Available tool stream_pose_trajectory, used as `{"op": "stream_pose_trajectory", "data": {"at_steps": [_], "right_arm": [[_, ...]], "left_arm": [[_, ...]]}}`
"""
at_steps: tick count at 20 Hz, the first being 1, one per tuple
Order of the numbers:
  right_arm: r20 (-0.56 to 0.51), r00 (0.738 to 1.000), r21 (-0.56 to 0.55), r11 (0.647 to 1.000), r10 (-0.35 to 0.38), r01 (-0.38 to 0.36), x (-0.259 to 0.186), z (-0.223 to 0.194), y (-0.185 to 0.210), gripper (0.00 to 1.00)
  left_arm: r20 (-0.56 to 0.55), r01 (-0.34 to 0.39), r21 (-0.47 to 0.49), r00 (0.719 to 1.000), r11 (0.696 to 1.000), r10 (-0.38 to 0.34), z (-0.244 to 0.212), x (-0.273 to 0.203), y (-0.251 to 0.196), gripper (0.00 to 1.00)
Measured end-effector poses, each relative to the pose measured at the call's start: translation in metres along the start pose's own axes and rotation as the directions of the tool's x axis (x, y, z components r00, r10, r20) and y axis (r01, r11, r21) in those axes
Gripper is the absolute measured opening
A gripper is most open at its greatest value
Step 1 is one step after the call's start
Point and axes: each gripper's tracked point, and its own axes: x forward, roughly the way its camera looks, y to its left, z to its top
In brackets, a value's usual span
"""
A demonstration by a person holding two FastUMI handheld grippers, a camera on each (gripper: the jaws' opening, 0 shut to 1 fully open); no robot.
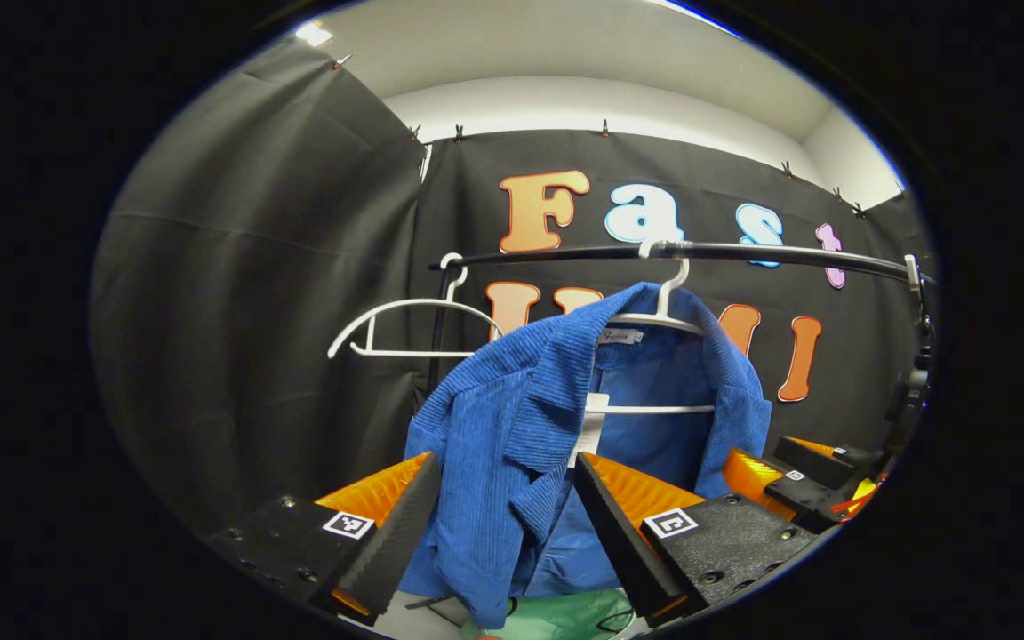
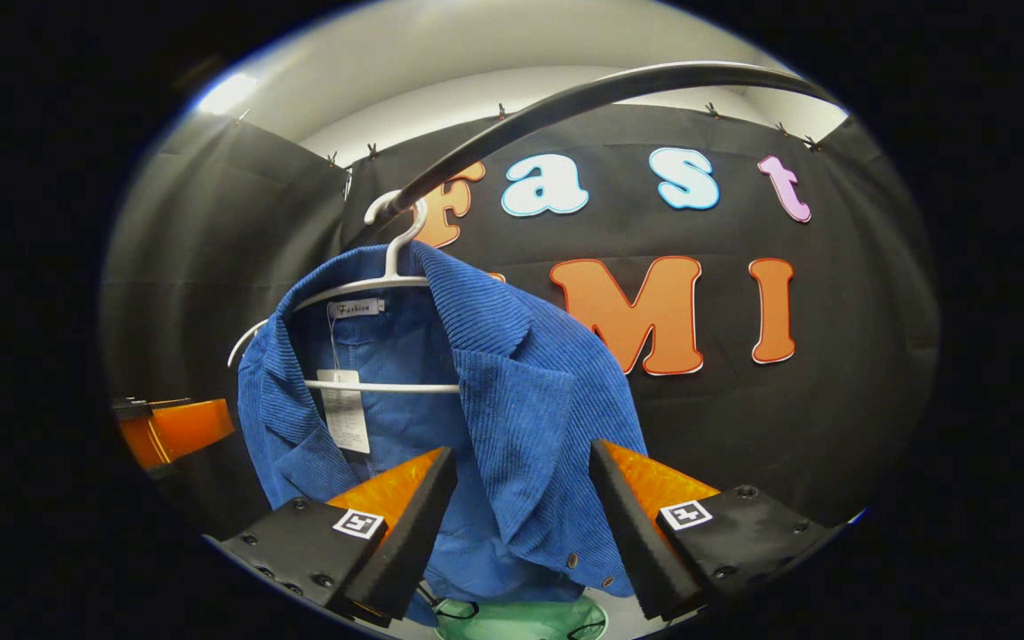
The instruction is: Grasp the clothes on the hanger with both hands and then place them into the laundry hamper below.
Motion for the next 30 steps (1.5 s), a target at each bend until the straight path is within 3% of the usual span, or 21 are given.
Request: {"op": "stream_pose_trajectory", "data": {"at_steps": [5, 6, 7, 8, 10, 13, 16, 17, 20, 22, 23, 24, 26, 28, 30], "right_arm": [[-0.016, 1.000, -0.009, 1.000, -0.012, 0.012, 0.026, -0.011, 0.007, 0.98], [-0.019, 1.000, -0.006, 1.000, -0.009, 0.009, 0.029, -0.011, 0.008, 0.89], [-0.021, 1.000, -0.006, 1.000, -0.010, 0.010, 0.032, -0.012, 0.009, 0.98], [-0.022, 1.000, -0.008, 1.000, -0.013, 0.013, 0.034, -0.014, 0.009, 0.98], [-0.022, 0.999, -0.027, 0.999, -0.044, 0.044, 0.038, -0.015, 0.003, 0.91], [-0.035, 0.999, -0.031, 0.999, -0.031, 0.030, 0.042, -0.022, 0.006, 0.67], [-0.063, 0.998, 0.038, 0.999, 0.015, -0.013, 0.042, -0.026, 0.010, 0.43], [-0.068, 0.997, 0.072, 0.997, 0.041, -0.036, 0.042, -0.027, 0.012, 0.21], [-0.068, 0.995, 0.104, 0.992, 0.073, -0.066, 0.041, -0.019, 0.004, 0.18], [-0.058, 0.992, 0.138, 0.985, 0.115, -0.106, 0.036, -0.012, -0.001, 0.08], [-0.054, 0.988, 0.177, 0.975, 0.146, -0.134, 0.035, -0.010, -0.002, 0.08], [-0.055, 0.980, 0.232, 0.957, 0.190, -0.173, 0.032, -0.006, -0.003, 0.08], [-0.024, 0.954, 0.375, 0.887, 0.300, -0.269, 0.023, 0.009, 0.001, 0.08], [0.033, 0.950, 0.435, 0.851, 0.310, -0.293, 0.026, 0.027, -0.016, 0.07], [0.056, 0.952, 0.448, 0.844, 0.302, -0.294, 0.023, 0.039, -0.034, 0.08]], "left_arm": [[-0.015, 0.008, 0.009, 1.000, 1.000, -0.007, -0.013, 0.027, -0.009, 0.93], [-0.019, 0.009, 0.005, 1.000, 1.000, -0.009, -0.015, 0.033, -0.011, 0.94], [-0.023, 0.012, 0.002, 1.000, 1.000, -0.012, -0.018, 0.040, -0.012, 0.94], [-0.026, 0.012, 0.001, 1.000, 1.000, -0.012, -0.020, 0.047, -0.012, 0.94], [-0.034, 0.003, -0.002, 0.999, 1.000, -0.004, -0.026, 0.056, -0.013, 0.93], [-0.050, 0.011, -0.004, 0.999, 1.000, -0.011, -0.034, 0.069, -0.015, 0.93], [-0.046, 0.003, 0.016, 0.999, 1.000, -0.002, -0.035, 0.076, -0.007, 0.54], [-0.047, 0.004, 0.007, 0.999, 1.000, -0.004, -0.036, 0.079, -0.004, 0.42], [-0.067, 0.047, -0.031, 0.997, 0.998, -0.049, -0.036, 0.078, -0.002, 0.03], [-0.083, 0.068, -0.022, 0.994, 0.997, -0.070, -0.034, 0.073, 0.006, 0.00], [-0.081, 0.069, -0.024, 0.994, 0.997, -0.071, -0.031, 0.071, 0.010, 0.00], [-0.077, 0.067, -0.033, 0.995, 0.997, -0.069, -0.027, 0.069, 0.013, 0.00], [-0.064, 0.069, -0.052, 0.995, 0.996, -0.072, -0.019, 0.061, 0.019, 0.00], [-0.055, 0.067, -0.043, 0.996, 0.997, -0.070, -0.008, 0.052, 0.027, 0.00], [-0.043, 0.065, -0.049, 0.997, 0.997, -0.068, 0.004, 0.048, 0.034, 0.00]]}}
